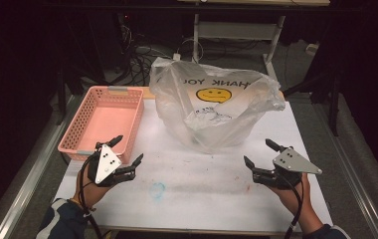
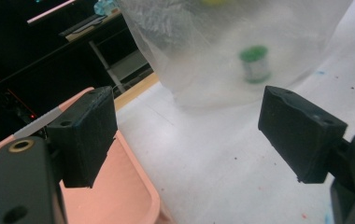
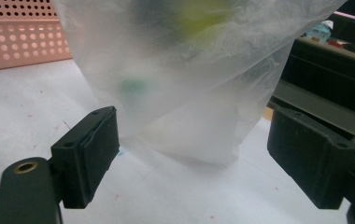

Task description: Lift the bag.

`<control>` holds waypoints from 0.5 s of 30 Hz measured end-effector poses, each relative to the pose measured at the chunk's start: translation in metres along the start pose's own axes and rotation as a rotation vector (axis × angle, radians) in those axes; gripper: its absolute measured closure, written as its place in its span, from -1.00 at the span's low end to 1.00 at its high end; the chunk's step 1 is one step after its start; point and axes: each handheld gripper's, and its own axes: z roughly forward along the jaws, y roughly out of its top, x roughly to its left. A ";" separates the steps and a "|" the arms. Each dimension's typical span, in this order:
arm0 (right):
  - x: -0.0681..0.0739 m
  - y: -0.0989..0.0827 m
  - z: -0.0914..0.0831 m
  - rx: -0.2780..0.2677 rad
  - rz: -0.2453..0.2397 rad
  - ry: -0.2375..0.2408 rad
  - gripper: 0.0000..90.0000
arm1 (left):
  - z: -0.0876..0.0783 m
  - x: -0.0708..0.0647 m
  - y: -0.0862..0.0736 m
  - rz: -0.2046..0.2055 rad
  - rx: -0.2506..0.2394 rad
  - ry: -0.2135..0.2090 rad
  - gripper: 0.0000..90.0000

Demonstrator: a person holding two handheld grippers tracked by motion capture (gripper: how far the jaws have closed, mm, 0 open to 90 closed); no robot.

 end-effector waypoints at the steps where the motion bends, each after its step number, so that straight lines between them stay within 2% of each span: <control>1: 0.001 -0.001 -0.001 0.002 -0.003 0.002 -0.62 | -0.001 -0.001 -0.001 0.003 0.002 -0.004 -0.57; 15: 0.009 -0.019 -0.010 0.031 -0.039 0.012 -0.63 | -0.009 -0.011 -0.021 0.030 0.055 -0.029 -0.58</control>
